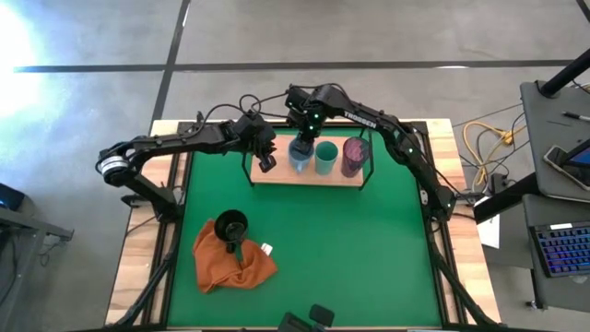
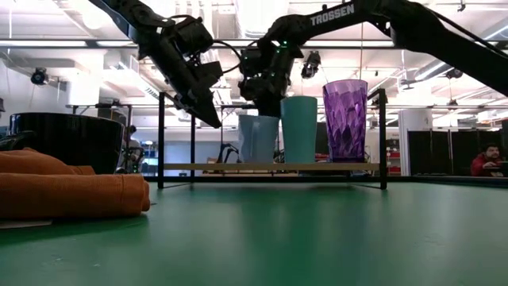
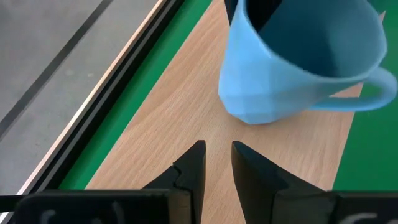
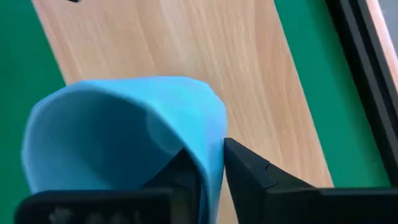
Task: Stack small to large cups/mugs on shelf
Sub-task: Put the blue mug on the shelf
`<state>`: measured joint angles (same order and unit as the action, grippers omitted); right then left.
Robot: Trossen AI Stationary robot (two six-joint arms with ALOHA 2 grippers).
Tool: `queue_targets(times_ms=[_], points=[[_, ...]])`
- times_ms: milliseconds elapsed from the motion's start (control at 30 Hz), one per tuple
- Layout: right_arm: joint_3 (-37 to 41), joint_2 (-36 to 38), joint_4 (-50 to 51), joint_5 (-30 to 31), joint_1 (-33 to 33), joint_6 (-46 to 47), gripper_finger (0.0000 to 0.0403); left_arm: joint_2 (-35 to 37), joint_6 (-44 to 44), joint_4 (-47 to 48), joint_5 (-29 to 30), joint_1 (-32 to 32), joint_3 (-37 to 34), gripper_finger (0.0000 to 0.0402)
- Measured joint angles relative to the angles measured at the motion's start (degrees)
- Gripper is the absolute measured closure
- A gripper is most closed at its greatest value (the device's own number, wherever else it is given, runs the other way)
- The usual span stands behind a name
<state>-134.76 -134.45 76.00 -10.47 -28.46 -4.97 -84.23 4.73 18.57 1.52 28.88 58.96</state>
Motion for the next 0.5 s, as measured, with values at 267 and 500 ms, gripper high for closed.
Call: queue_targets(times_ms=[267, 500], points=[[0.0, 0.0, 0.0, -1.0, 0.6, 0.2, 0.0305, 0.0, 0.0, 0.0, 0.0, 0.0, -0.1, 0.0338], [0.0, -0.1, -0.8, -3.4, 0.6, 0.0, 0.0302, 0.0, 0.0, 0.3, -0.1, 0.0, -0.1, 0.0338]])
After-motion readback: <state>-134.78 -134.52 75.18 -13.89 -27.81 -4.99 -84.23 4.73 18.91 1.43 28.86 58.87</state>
